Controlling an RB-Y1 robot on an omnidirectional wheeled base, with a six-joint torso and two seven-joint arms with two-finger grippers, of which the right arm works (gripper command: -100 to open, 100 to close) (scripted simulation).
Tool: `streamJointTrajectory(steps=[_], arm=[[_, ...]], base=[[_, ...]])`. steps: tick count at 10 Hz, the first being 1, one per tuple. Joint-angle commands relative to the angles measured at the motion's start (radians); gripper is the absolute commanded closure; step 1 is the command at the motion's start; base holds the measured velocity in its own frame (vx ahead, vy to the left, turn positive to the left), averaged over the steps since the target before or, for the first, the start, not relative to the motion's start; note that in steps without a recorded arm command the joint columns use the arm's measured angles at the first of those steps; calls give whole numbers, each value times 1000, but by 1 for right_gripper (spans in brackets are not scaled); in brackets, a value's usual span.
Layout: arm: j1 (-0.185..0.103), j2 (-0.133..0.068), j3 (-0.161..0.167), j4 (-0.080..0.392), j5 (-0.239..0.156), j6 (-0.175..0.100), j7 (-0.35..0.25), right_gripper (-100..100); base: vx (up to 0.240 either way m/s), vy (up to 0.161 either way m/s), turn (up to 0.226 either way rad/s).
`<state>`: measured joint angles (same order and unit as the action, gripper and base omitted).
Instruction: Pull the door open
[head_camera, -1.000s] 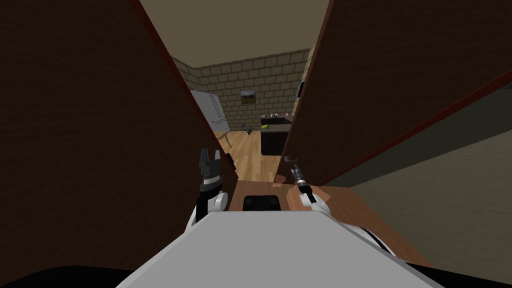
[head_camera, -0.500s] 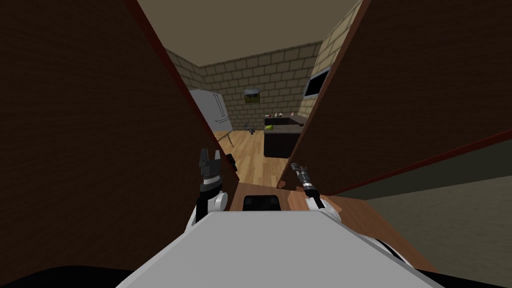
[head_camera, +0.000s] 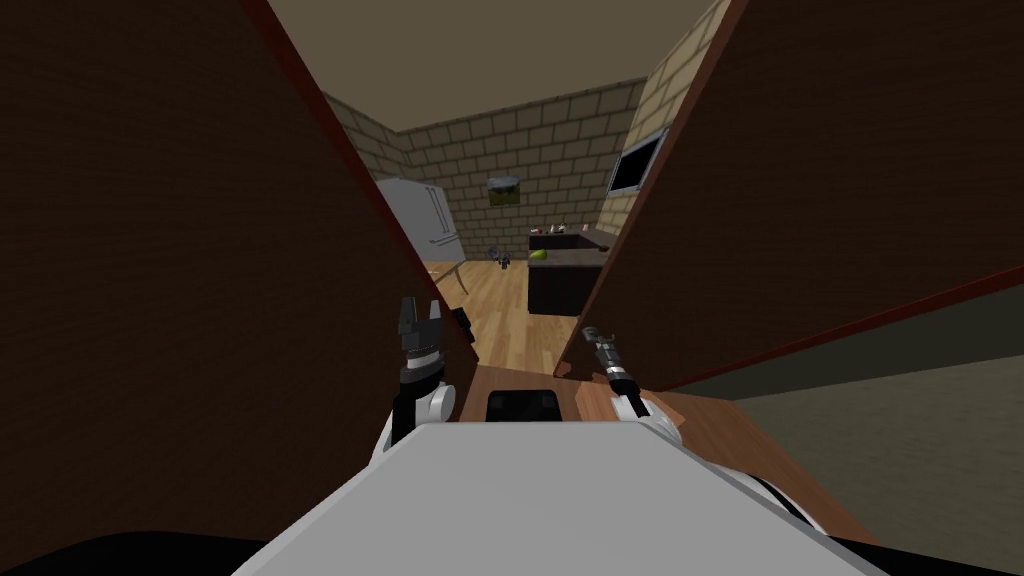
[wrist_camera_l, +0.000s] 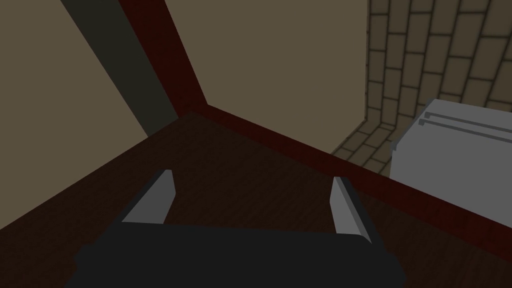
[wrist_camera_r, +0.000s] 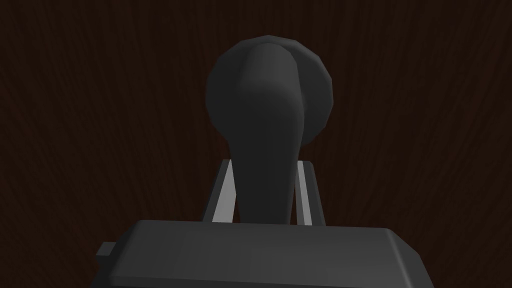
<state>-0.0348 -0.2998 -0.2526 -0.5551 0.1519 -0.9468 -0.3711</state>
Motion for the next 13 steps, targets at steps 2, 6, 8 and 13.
streamJointTrajectory(steps=[2, 6, 8, 13], arm=[[0, 0, -1, -1, -1, -2, -1, 100], [27, -23, 14, 4, 20, -43, -36, 100], [43, -36, 23, 6, 32, -68, -57, 100], [69, -63, 41, 20, 56, -122, -98, 100]], base=[[0, 0, 0], [-108, -35, 96], [-186, -55, 115], [-162, -41, 107]])
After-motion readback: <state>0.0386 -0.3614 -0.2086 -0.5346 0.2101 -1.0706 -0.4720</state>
